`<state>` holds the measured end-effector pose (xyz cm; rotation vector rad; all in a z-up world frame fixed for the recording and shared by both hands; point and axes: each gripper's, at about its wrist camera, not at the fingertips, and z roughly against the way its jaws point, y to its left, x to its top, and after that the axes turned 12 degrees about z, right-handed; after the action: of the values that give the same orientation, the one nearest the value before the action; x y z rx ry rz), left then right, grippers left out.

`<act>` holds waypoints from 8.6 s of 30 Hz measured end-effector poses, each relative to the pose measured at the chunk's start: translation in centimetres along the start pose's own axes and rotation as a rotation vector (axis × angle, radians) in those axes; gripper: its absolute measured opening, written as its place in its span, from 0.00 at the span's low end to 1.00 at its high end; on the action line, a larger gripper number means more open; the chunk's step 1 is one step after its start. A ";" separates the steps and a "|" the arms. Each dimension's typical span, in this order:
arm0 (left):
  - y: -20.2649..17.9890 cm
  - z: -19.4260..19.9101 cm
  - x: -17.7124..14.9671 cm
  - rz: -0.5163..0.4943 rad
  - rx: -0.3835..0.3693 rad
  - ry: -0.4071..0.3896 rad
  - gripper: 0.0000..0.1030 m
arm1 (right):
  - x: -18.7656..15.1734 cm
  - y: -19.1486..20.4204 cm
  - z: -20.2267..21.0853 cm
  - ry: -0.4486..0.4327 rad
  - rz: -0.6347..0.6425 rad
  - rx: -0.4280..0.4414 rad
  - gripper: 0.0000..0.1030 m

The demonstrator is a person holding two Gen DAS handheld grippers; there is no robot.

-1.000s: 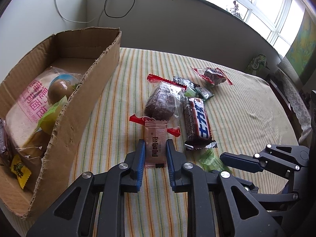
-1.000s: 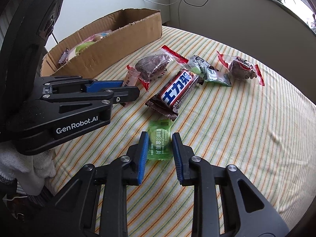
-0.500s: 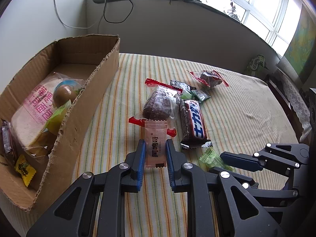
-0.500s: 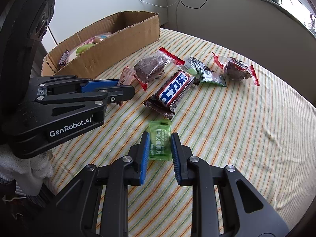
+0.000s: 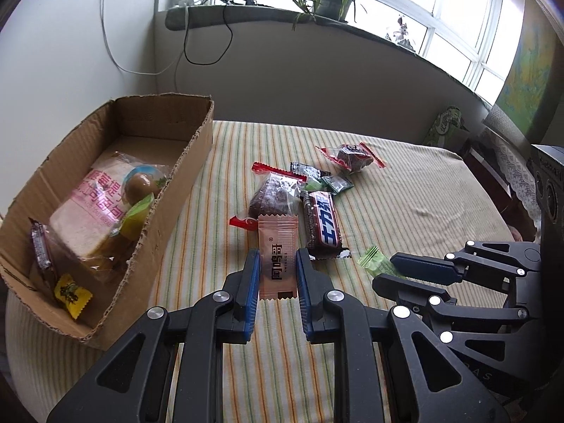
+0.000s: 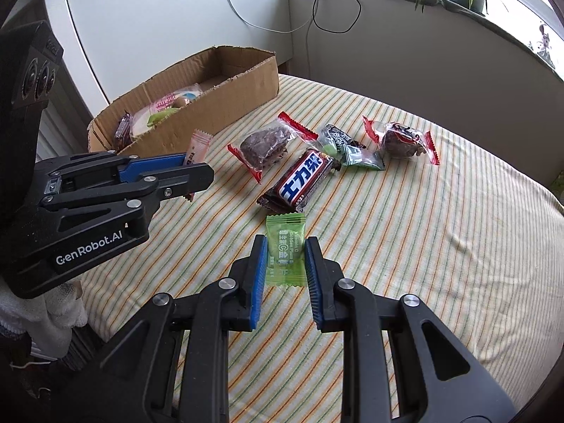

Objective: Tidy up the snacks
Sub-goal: 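Grasp the pink wrapped candy with the left gripper while the right gripper grasps the green packet, then carry the pink candy and green packet into the box and release both, then move both open grippers over the brown fruit bag and chocolate bar, then grasp the brown fruit bag with the left gripper while the right gripper grasps the chocolate bar, then carry the brown fruit bag and chocolate bar into the box and release both, then move both open grippers over the green mint packet and red-edged chocolate bag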

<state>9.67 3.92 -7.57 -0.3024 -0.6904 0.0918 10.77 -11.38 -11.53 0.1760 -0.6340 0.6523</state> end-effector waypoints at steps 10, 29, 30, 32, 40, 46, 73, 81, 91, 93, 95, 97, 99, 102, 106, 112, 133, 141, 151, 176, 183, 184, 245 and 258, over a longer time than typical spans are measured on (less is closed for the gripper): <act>0.9 2.8 0.9 0.004 -0.012 -0.069 0.18 | 2.8 1.1 1.4 -0.053 0.009 -0.007 0.22; 7.2 6.4 2.4 0.068 0.039 -0.159 0.18 | 11.1 4.8 0.3 -0.123 0.074 0.012 0.22; 7.6 6.4 2.6 0.072 0.043 -0.162 0.18 | 11.7 4.9 0.1 -0.125 0.078 0.012 0.22; 8.3 6.5 2.8 0.081 0.052 -0.167 0.18 | 12.9 5.3 -0.4 -0.127 0.091 0.012 0.22; 10.8 5.9 3.6 0.113 0.097 -0.178 0.18 | 16.4 6.1 -3.7 -0.111 0.106 0.033 0.22; 11.3 5.6 3.9 0.115 0.114 -0.184 0.18 | 17.7 6.1 -5.9 -0.093 0.092 0.057 0.22; 10.8 6.0 3.8 0.141 0.118 -0.196 0.40 | 15.6 3.4 -1.3 -0.173 0.070 0.004 0.70; 7.6 5.4 3.2 0.104 0.051 -0.168 0.40 | 11.0 -2.1 1.7 -0.163 -0.015 -0.050 0.70; 2.8 3.0 2.8 0.042 -0.009 -0.112 0.40 | 5.3 -6.6 2.3 -0.107 -0.126 -0.053 0.70; 2.3 2.3 2.9 0.043 -0.022 -0.093 0.40 | 4.6 -6.9 2.1 -0.099 -0.132 -0.057 0.70; 1.8 1.9 2.9 0.040 -0.029 -0.079 0.40 | 4.2 -7.6 1.8 -0.096 -0.147 -0.060 0.70; 1.3 1.4 2.9 0.030 -0.030 -0.068 0.40 | 3.8 -8.4 1.5 -0.090 -0.169 -0.049 0.70; 0.7 0.9 2.9 0.020 -0.031 -0.056 0.40 | 3.4 -9.2 1.1 -0.084 -0.192 -0.030 0.70; 0.0 0.0 3.0 0.012 -0.029 -0.040 0.40 | 3.1 -9.7 0.5 -0.080 -0.221 0.024 0.64; -0.4 -1.4 3.4 0.011 -0.034 -0.015 0.40 | 2.9 -8.6 -0.9 -0.053 -0.210 0.077 0.56; -0.5 -3.3 3.5 0.012 -0.026 0.017 0.39 | 3.1 -7.4 -3.3 -0.029 -0.245 0.191 0.45; 0.8 -6.5 4.5 0.030 -0.042 0.075 0.36 | 4.0 -7.1 -7.1 0.037 -0.282 0.277 0.33; 1.3 -7.3 4.5 0.061 -0.058 0.092 0.31 | 4.4 -6.4 -8.2 0.068 -0.266 0.273 0.33; 1.7 -6.4 3.8 0.066 -0.059 0.093 0.31 | 4.1 -6.5 -8.6 0.068 -0.283 0.296 0.31; 1.3 -1.0 0.0 0.083 -0.087 0.041 0.30 | 3.3 -4.8 -4.2 0.025 -0.243 0.189 0.22; 1.5 1.8 0.4 0.084 -0.105 -0.010 0.30 | 3.4 -5.8 -1.4 -0.025 -0.249 0.156 0.22; 1.7 2.2 0.5 0.084 -0.104 -0.020 0.30 | 3.6 -5.8 -1.1 -0.033 -0.247 0.151 0.22; 12.1 7.0 4.6 0.170 0.095 -0.242 0.47 | 19.8 5.0 -6.2 -0.106 0.013 0.109 0.59; 8.6 6.9 4.5 0.150 0.032 -0.241 0.47 | 14.4 -3.1 0.0 -0.162 -0.085 0.029 0.68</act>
<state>8.87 14.63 -2.39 -0.3153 -0.9039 0.2850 21.57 -6.46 -2.76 0.2827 -0.7685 0.5690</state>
